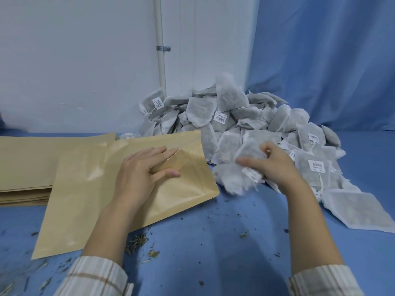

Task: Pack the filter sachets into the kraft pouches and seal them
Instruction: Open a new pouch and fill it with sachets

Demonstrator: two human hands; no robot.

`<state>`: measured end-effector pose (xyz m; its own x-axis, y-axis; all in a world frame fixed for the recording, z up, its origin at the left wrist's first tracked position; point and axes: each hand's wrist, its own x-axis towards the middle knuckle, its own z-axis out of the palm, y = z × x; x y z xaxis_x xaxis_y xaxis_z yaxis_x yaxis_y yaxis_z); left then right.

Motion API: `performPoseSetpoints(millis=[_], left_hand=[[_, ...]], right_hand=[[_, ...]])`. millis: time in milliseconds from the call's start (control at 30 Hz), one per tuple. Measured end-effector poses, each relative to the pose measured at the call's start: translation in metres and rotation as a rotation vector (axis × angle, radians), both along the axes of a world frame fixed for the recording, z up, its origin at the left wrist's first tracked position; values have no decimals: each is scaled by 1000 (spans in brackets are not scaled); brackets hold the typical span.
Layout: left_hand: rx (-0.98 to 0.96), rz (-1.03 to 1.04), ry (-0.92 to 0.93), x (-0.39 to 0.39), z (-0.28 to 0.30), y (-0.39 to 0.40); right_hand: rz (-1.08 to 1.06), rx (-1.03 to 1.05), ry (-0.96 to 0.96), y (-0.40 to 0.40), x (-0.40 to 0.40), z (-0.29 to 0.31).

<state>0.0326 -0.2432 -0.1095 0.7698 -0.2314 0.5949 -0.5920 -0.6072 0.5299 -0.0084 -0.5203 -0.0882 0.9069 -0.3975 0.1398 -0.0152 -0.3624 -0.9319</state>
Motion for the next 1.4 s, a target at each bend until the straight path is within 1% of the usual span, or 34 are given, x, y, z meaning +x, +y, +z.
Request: performPoseSetpoints(millis=[67,133,167,200,267,300,400,433,500,533,567,600,667,700,733,767,800,833,900,1033,1067,1133,1200,1233,1300,1333,1400], left_hand=[[12,-38,3,0,-1,-1],[6,-57,-25,0,-1,-4],[-3,-65,-47,-1,-1,-7],[-11,-81,-75,-2,0,-10],[0,-125,-139,-4,1,-17],[20,-141,-167,-6,1,-20],[78,-164,-181,-8,-1,-25],[88,-175,-172,-8,-1,-25],[94,-197,-133,-9,-1,-25],[85,-206,-112,-8,0,-25],[70,-210,-96,-8,0,-24],[54,-207,-87,-7,0,-23],[25,-181,-79,-6,0,-20],[11,-162,-71,-5,0,-17],[-2,-144,-57,-5,0,-15],[-12,-126,-42,-4,0,-13],[-16,-114,-29,-4,0,-11],[-17,-107,-21,-4,0,-11],[-8,-104,-29,-4,1,-10],[-7,-97,-52,-6,4,-13],[-12,-95,-65,-6,6,-14],[2,-88,-120,-7,9,-15],[8,-64,-150,-8,12,-16],[3,-49,-152,-9,15,-16],[-2,-50,-184,-12,22,-15],[-1,-56,-200,-15,26,-15],[12,-69,-222,-23,37,-13]], right_hand=[[-139,125,-171,5,3,-3],[-112,202,-190,21,8,-2],[-75,211,-179,31,12,-4],[-52,169,-162,43,18,-8],[1,-42,-64,66,28,-14],[57,-98,-2,78,32,-13],[283,-3,142,90,37,-12],[365,4,229,90,35,-11],[501,33,343,82,25,-13],[553,-5,361,77,22,-16],[585,-69,336,69,20,-19],[583,-108,289,64,17,-19],[508,-45,197,55,16,-16],[429,-43,142,48,15,-15],[314,-137,82,38,18,-18],[183,-322,54,28,20,-22],[104,-516,95,21,21,-26],[94,-663,154,17,22,-31],[117,-787,216,15,26,-44],[-50,-903,59,17,27,-53],[-94,-861,36,17,26,-51],[-199,-655,-77,16,21,-38],[-258,-354,-239,14,11,-19],[-245,-195,-284,13,7,-9],[-120,67,-280,13,-4,8],[-27,146,-254,16,-10,15],[122,234,-215,29,-19,22]])
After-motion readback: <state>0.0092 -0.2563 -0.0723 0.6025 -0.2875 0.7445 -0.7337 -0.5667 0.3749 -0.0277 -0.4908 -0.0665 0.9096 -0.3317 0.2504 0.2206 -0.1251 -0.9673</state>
